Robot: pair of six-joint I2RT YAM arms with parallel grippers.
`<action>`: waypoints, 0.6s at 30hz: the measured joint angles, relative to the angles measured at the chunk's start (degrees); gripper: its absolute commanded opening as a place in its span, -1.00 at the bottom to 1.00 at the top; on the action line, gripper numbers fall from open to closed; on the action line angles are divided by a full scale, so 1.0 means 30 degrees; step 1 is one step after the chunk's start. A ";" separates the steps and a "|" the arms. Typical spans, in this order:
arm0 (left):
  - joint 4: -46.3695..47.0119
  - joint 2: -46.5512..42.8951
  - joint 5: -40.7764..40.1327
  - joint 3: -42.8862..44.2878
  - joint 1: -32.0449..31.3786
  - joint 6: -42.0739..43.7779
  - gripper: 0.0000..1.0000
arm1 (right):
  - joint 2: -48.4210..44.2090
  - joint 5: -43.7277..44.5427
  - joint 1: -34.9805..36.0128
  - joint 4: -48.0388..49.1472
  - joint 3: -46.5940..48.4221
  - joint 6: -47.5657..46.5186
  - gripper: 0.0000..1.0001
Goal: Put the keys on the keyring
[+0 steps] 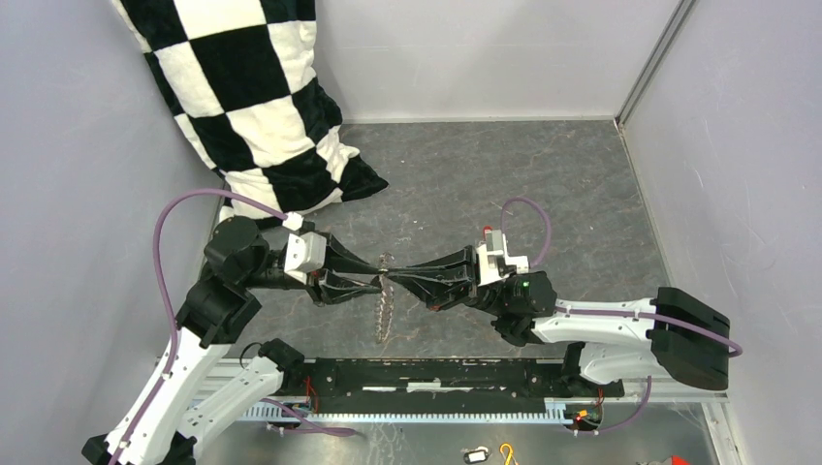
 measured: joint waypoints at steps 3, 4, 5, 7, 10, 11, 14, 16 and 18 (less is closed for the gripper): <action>-0.0634 -0.0051 -0.0007 0.0044 0.0000 0.0146 -0.34 | -0.0102 -0.0095 0.0007 0.0000 0.0000 -0.0036 -0.99; -0.0780 -0.0066 -0.0007 0.0044 0.0000 0.0160 -0.37 | -0.0102 -0.0102 0.0007 0.0000 0.0000 -0.0029 -0.99; -0.0838 -0.0080 -0.0007 0.0051 0.0000 0.0153 -0.40 | -0.0102 -0.0153 0.0007 0.0000 0.0000 -0.0022 -0.99; -0.0852 -0.0117 -0.0015 0.0073 0.0000 0.0160 -0.43 | -0.0102 -0.0189 0.0007 0.0029 0.0000 0.0007 -0.99; -0.0845 -0.0160 -0.0051 0.0153 0.0000 0.0160 -0.51 | -0.0102 -0.0262 0.0007 0.0168 0.0000 0.0087 -0.99; -0.0845 -0.0160 -0.0066 0.0175 0.0000 0.0153 -0.56 | -0.0095 -0.0277 0.0000 0.0233 0.0000 0.0124 -0.99; -0.0838 -0.0197 -0.0124 0.0189 0.0000 0.0153 -0.73 | -0.0044 -0.0284 0.0000 0.0299 0.0000 0.0204 -0.99; -0.0838 -0.0248 -0.0197 0.0189 0.0000 0.0146 -0.81 | 0.0000 -0.0277 0.0000 0.0291 0.0000 0.0211 -0.99; -0.0831 -0.0306 -0.0219 0.0211 0.0000 0.0153 -0.87 | 0.0007 -0.0262 0.0000 0.0291 0.0000 0.0211 -0.99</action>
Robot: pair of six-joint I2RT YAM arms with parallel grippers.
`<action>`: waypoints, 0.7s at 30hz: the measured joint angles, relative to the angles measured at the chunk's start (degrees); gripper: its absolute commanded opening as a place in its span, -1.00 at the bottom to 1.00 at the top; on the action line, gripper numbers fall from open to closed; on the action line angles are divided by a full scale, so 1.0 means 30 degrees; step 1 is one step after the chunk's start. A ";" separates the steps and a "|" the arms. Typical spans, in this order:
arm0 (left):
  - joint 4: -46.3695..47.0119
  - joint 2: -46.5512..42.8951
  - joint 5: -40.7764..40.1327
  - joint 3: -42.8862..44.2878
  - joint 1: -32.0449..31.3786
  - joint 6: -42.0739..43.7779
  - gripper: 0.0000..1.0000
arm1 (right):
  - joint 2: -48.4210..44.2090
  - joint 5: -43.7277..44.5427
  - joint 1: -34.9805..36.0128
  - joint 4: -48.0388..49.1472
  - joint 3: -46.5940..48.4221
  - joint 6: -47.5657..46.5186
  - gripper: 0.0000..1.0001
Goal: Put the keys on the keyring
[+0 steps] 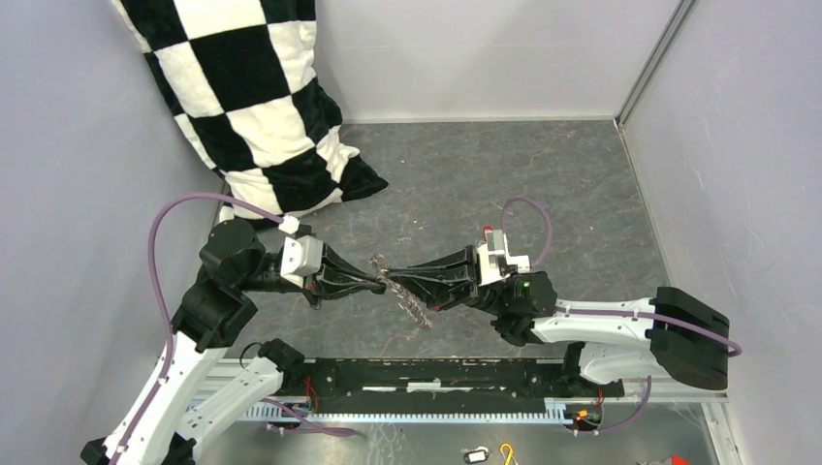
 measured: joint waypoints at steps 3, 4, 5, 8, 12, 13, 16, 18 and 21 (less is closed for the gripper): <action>0.0007 -0.0051 0.0000 0.0044 0.0000 0.0000 -0.95 | 0.0000 0.0000 0.0000 -0.0007 0.0000 -0.0007 -0.99; 0.0007 -0.0051 0.0007 0.0051 0.0000 0.0000 -0.95 | 0.0000 0.0000 0.0000 -0.0007 0.0000 0.0000 -0.99; 0.0015 -0.0051 0.0007 0.0051 0.0000 0.0000 -0.96 | 0.0000 0.0000 0.0000 -0.0007 0.0000 -0.0007 -0.99; 0.0022 -0.0051 0.0015 0.0066 0.0000 0.0000 -0.96 | 0.0000 0.0000 0.0000 -0.0029 0.0007 -0.0007 -0.99; 0.0044 -0.0051 0.0131 0.0066 0.0000 0.0000 -0.96 | 0.0029 0.0007 0.0000 -0.0022 0.0007 -0.0007 -0.99; 0.0058 -0.0051 0.0219 0.0066 0.0000 0.0000 -0.96 | 0.0066 0.0015 0.0000 -0.0029 0.0015 -0.0007 -0.99; 0.0080 -0.0044 0.0466 0.0066 0.0000 0.0000 -0.96 | 0.0364 0.0058 0.0000 -0.0022 0.0189 0.0029 -0.99; 0.0095 -0.0029 0.0758 0.0066 0.0000 0.0000 -0.96 | 0.0627 0.0095 0.0000 -0.0015 0.0401 0.0066 -0.99; 0.0124 -0.0029 0.0845 0.0073 0.0007 0.0007 -0.96 | 0.0823 0.0189 0.0000 0.0022 0.0554 0.0197 -0.99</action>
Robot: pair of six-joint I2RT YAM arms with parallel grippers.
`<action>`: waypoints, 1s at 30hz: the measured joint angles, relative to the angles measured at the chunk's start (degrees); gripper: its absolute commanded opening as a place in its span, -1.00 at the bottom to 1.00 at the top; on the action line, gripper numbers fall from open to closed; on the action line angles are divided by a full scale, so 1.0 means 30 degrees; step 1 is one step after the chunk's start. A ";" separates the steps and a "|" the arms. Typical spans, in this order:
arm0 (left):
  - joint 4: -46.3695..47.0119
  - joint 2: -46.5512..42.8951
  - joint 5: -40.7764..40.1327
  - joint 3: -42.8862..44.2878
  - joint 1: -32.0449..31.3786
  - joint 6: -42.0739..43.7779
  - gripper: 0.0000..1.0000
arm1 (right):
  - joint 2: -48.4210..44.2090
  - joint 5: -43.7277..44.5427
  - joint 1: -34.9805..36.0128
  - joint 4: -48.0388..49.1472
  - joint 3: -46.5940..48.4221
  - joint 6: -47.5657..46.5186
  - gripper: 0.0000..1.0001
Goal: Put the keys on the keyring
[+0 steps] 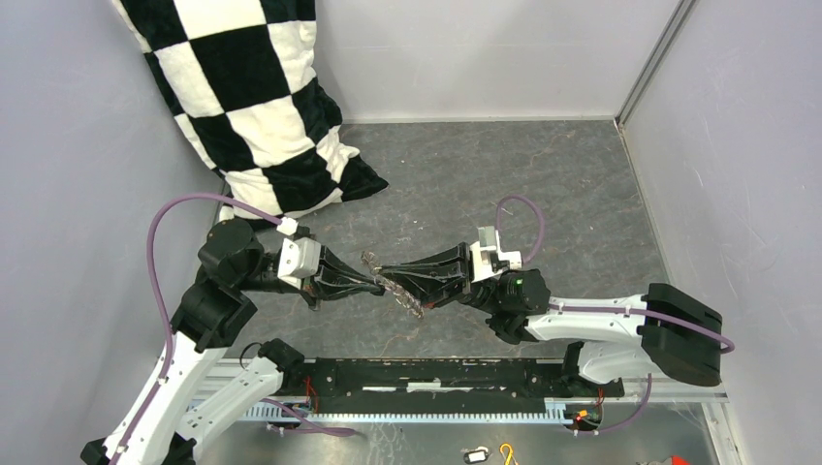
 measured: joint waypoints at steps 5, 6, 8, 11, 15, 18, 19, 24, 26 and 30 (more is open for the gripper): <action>0.0007 -0.0015 0.0036 0.0000 -0.0007 0.0022 -0.95 | 0.0007 0.0015 0.0000 0.0044 0.0000 0.0066 -0.99; 0.0000 -0.0029 0.0029 0.0000 0.0000 0.0080 -0.96 | 0.0007 0.0015 0.0000 0.0036 0.0000 0.0066 -0.99; -0.0058 -0.0102 -0.0022 0.0000 -0.0007 0.0138 -0.96 | 0.0007 0.0015 0.0000 0.0029 0.0000 0.0066 -0.99; -0.0117 -0.0233 -0.0124 0.0000 -0.0007 0.0277 -0.96 | 0.0000 0.0007 0.0000 -0.0051 0.0000 0.0058 -0.99; -0.0685 -0.0306 -0.0306 0.0219 -0.0007 0.1173 -0.96 | -0.0182 -0.0007 0.0007 -0.0444 -0.0051 -0.0066 -0.99; -0.1297 -0.0313 -0.0612 0.0401 -0.0007 0.1960 -0.95 | -0.0517 0.0000 0.0036 -0.0874 -0.0240 -0.0335 -0.99; -0.1472 -0.0313 -0.0641 0.0423 -0.0007 0.2266 -0.96 | -0.0641 -0.0007 0.0044 -0.1056 -0.0284 -0.0452 -0.99; -0.2098 -0.0342 -0.0816 0.0430 -0.0007 0.3264 -0.96 | -0.1013 0.0073 0.0189 -0.1865 -0.0299 -0.1093 -1.00; -0.2222 -0.0342 -0.0860 0.0430 -0.0007 0.3461 -0.87 | -0.1042 0.0138 0.0233 -0.2033 -0.0299 -0.1260 -0.99; -0.2412 -0.0328 -0.1027 0.0430 -0.0007 0.3548 -0.46 | -0.1042 0.0153 0.0262 -0.2310 -0.0299 -0.1464 -0.99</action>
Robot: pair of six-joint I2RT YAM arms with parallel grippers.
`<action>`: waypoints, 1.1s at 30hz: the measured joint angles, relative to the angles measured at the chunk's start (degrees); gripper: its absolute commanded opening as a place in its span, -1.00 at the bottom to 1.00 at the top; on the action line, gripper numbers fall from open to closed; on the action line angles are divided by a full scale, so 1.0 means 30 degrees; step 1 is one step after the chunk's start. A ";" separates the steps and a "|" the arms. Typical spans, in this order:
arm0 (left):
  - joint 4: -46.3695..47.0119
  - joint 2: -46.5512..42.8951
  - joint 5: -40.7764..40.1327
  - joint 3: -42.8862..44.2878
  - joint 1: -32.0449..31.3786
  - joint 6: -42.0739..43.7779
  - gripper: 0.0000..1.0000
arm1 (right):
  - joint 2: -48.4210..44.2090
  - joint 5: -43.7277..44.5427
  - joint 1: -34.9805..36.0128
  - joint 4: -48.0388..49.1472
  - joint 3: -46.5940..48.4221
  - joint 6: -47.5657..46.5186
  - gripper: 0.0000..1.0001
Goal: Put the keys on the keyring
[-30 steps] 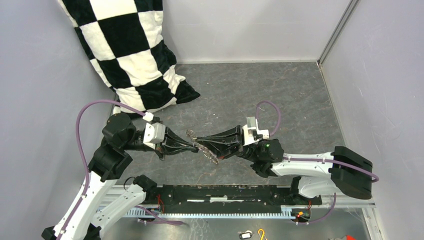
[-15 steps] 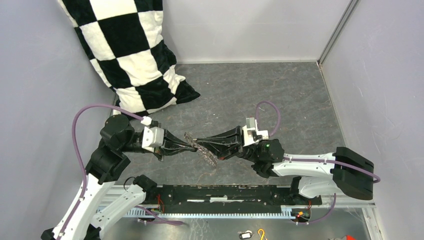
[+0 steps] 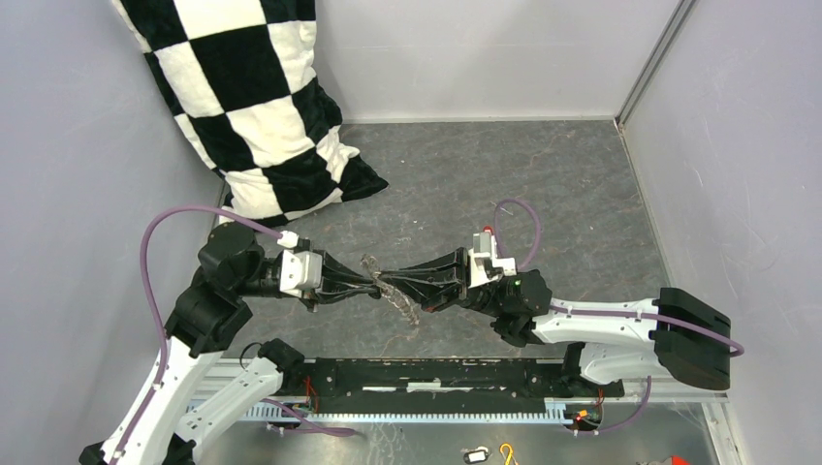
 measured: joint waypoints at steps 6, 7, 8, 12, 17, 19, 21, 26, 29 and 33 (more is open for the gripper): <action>-0.0066 0.0036 -0.0109 0.0036 0.0000 -0.0015 -0.17 | -0.0124 0.0146 0.0022 -0.0211 -0.0007 -0.0328 -0.99; -0.0124 0.0036 -0.0146 0.0087 0.0000 -0.0022 -0.16 | -0.0226 0.0160 0.0022 -0.0248 -0.0015 -0.0423 -0.99; -0.0168 0.0029 -0.0284 0.0138 0.0000 -0.0015 -0.15 | -0.0357 0.0160 0.0022 -0.0248 -0.0051 -0.0430 -0.99; -0.0750 0.0080 -0.1129 0.0495 0.0000 -0.0015 0.02 | -0.1137 0.0073 0.0073 -0.0437 -0.0248 -0.0729 -0.99; -0.1581 0.0437 -0.2331 0.1064 0.0000 0.0073 0.61 | -0.2484 0.0124 0.0080 -0.1421 -0.0262 -0.1494 -0.99; -0.1902 0.0576 -0.2841 0.1115 0.0000 0.0102 0.70 | -0.2980 0.0233 0.0087 -0.1923 -0.0262 -0.1916 -0.99; -0.2251 0.0729 -0.3402 0.1122 0.0000 0.0109 0.74 | -0.3468 0.0532 0.0109 -0.2739 -0.0262 -0.2455 -0.99; -0.2914 0.1268 -0.4233 0.1137 0.0000 0.0109 0.73 | -0.4328 0.1668 0.0109 -0.4750 -0.0393 -0.3716 -0.99; -0.3490 0.1501 -0.4160 0.1071 0.0000 0.0131 0.66 | -0.4452 0.2062 0.0109 -0.5595 -0.0474 -0.4204 -0.99; -0.4648 0.1494 -0.3417 0.0736 0.0000 0.1166 0.63 | -0.4452 0.2288 0.0109 -0.6375 -0.0474 -0.4583 -0.99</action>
